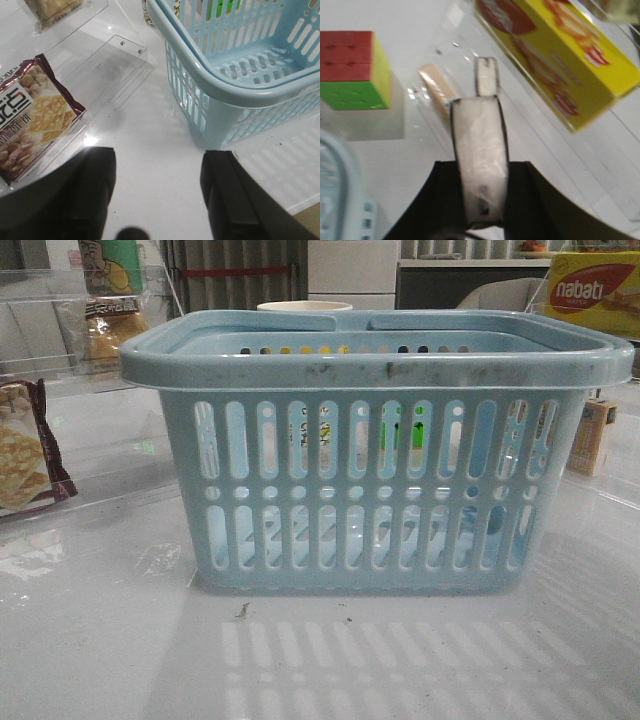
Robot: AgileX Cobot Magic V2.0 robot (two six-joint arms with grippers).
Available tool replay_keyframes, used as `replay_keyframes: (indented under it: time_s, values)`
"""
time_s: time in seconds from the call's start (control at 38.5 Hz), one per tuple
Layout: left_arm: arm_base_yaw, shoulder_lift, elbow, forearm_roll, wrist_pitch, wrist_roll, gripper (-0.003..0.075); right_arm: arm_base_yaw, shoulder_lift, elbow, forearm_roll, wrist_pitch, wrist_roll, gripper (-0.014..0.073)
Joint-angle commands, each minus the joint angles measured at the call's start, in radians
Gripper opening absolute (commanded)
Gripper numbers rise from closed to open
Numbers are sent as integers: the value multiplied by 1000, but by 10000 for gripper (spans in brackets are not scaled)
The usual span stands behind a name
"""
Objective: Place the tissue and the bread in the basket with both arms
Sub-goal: 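Carry the tissue pack over the basket and open the right gripper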
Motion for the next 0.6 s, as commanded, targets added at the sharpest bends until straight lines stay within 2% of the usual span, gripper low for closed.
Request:
replay_keyframes:
  time_s: [0.0, 0.18, 0.34, 0.44, 0.57]
  values:
    - [-10, -1, -29, -8, -78, 1, 432, 115, -83, -33, 28, -46, -3, 223]
    - [-10, -1, -29, -8, -80, 1, 432, 319, -55, -32, 58, -40, -3, 223]
    - [-10, -1, -29, -8, -80, 1, 432, 438, 19, -32, 72, -40, -3, 248]
    - [-10, -1, -29, -8, -80, 1, 432, 469, 73, -32, 96, -41, -3, 360]
    - [-10, -1, -29, -8, -80, 1, 432, 470, 113, -32, 113, -52, -3, 566]
